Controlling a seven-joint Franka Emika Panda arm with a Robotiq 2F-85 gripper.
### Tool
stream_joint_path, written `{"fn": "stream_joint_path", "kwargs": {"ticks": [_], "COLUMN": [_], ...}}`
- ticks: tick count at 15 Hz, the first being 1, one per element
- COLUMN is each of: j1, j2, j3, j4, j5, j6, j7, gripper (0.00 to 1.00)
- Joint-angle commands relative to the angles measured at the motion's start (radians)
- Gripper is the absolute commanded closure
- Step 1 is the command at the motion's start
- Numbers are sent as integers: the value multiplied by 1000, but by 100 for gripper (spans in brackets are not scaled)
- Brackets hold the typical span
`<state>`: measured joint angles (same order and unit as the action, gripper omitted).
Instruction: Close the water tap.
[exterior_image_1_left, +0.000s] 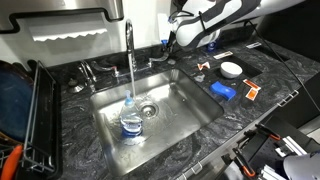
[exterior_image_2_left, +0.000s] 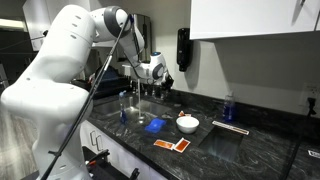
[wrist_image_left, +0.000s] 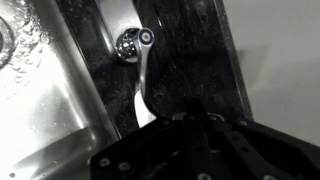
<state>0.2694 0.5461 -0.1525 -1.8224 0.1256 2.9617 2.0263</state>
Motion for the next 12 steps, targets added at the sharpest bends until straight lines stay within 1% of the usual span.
{"fn": "stream_joint_path", "kwargs": {"ticks": [1,2,4,8,12], "j1": [58,58,44,-16,-29], "j2": [27,25,1,-63,-125], "j3": [-91,-92,-66,35,59], "j4": [-4,-8,-24,-47,-67], "j5": [-40,-35,-17,27,26], "j6": [68,74,54,-51,-134], "j7": [57,57,37,-18,-13], "gripper": [100,100,100,100,100]}}
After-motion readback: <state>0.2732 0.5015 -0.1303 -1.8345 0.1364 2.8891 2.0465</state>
